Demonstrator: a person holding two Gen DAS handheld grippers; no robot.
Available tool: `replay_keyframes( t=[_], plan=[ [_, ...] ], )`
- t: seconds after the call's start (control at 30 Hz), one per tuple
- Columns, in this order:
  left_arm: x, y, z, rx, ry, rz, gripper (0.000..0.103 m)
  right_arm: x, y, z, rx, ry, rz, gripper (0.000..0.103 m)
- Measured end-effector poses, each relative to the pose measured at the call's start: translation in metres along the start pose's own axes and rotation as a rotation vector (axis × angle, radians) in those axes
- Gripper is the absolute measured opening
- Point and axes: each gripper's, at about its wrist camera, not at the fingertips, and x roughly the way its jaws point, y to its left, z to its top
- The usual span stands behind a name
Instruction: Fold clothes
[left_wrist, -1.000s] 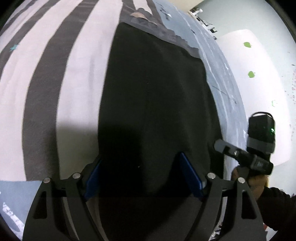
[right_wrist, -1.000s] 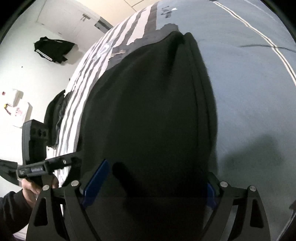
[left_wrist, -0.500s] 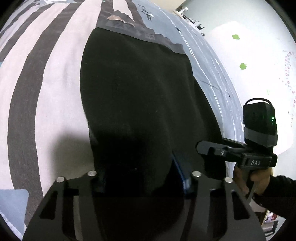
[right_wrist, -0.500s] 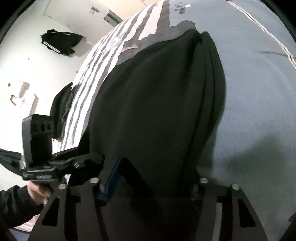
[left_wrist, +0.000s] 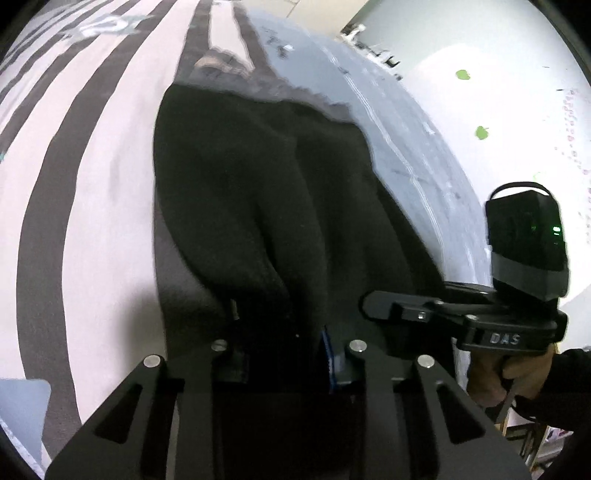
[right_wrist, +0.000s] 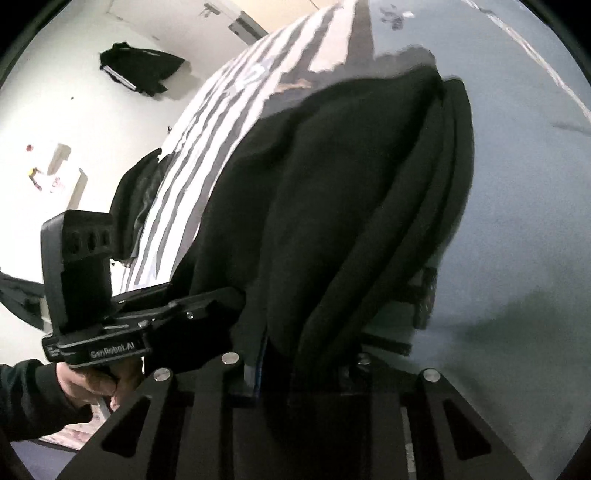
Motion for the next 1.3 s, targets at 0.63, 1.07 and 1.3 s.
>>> replay_keyframes(
  t=[0.63,1.07,1.3],
  plan=[
    [-0.093,-0.065,0.231,0.245,-0.448,-0.007,0.023,-0.128,0.053,0.211,-0.164,-0.423,-0.005,0.021],
    [-0.029,-0.004,-0.016,0.089,-0.196,0.113,0.024,-0.027,0.023,0.036,-0.169,-0.166,-0.06,0.022],
    [-0.048,-0.008,-0.049,0.036,-0.212,0.094,0.024,-0.025,0.017,-0.023,-0.083,-0.158,-0.031,0.023]
  ],
)
